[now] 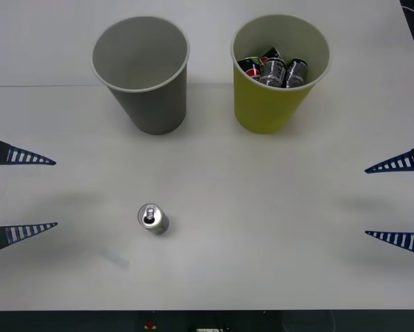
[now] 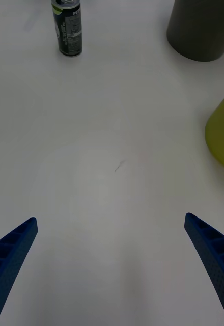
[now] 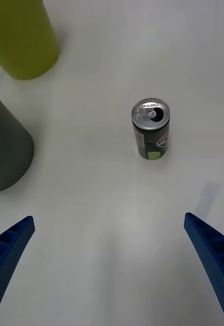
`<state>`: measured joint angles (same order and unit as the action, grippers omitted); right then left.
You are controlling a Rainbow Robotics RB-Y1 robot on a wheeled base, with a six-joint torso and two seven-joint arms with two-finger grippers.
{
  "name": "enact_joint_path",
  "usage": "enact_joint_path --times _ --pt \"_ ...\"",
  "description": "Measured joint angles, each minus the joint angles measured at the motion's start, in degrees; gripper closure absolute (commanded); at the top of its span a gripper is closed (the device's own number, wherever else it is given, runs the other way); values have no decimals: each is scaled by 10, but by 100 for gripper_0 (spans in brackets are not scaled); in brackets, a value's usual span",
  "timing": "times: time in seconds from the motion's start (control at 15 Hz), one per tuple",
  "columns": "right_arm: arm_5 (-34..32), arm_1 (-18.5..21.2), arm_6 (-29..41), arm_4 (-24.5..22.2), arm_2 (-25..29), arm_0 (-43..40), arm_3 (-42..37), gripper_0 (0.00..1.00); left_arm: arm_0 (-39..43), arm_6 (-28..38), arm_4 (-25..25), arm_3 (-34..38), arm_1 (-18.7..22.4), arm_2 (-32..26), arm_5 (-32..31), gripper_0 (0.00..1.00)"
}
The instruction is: Put the can into the green bin and the plastic bottle into the gray bin
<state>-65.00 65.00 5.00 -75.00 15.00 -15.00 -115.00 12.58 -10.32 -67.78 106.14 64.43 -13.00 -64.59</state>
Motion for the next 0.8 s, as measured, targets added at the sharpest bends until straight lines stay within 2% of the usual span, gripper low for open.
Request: enact_joint_path --times 0.8 --pt "0 0 0 0 0 0 0 0 -129 -259 232 -251 0 246 -2 0"
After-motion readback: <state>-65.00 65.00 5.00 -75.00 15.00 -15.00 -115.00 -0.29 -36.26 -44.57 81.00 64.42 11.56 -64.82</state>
